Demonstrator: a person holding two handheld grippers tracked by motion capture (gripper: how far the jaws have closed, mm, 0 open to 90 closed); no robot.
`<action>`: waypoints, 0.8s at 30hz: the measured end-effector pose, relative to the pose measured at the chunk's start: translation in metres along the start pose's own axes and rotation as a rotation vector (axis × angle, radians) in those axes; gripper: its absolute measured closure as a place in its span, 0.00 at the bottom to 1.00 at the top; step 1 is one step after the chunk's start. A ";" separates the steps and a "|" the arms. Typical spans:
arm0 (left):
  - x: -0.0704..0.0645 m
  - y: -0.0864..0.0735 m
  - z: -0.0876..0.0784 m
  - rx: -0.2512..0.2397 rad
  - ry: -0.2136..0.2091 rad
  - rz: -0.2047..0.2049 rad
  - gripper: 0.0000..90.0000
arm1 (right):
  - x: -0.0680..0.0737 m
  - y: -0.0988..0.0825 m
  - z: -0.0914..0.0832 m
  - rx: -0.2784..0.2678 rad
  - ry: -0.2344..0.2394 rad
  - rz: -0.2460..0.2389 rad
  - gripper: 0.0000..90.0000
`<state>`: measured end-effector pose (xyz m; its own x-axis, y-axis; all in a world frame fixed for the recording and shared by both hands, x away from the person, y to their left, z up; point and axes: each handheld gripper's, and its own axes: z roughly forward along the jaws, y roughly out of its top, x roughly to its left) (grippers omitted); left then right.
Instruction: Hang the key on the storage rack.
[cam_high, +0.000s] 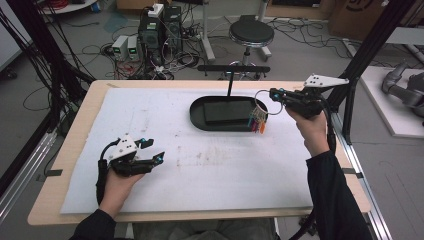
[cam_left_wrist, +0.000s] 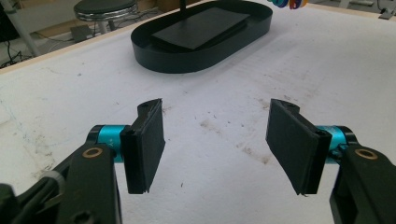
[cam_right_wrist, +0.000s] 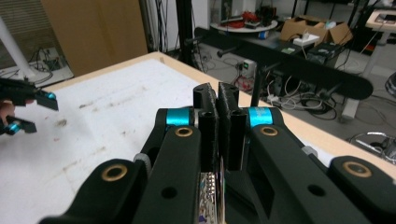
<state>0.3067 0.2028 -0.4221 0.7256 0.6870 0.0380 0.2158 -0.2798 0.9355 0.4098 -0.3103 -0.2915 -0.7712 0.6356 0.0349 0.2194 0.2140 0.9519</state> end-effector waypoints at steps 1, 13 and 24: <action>0.000 0.000 0.000 -0.001 0.000 -0.001 0.41 | -0.001 0.001 0.001 -0.002 0.001 0.001 0.98; 0.000 -0.001 0.000 0.005 -0.002 -0.001 0.41 | -0.012 0.015 0.010 0.003 -0.013 -0.009 0.98; 0.000 -0.001 0.003 0.008 -0.007 -0.004 0.41 | -0.025 0.011 0.022 0.012 -0.024 0.010 0.98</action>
<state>0.3081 0.2009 -0.4245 0.7292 0.6835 0.0321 0.2240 -0.2828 0.9327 0.4446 -0.3078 -0.2890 -0.7542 0.6556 0.0364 0.2342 0.2168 0.9477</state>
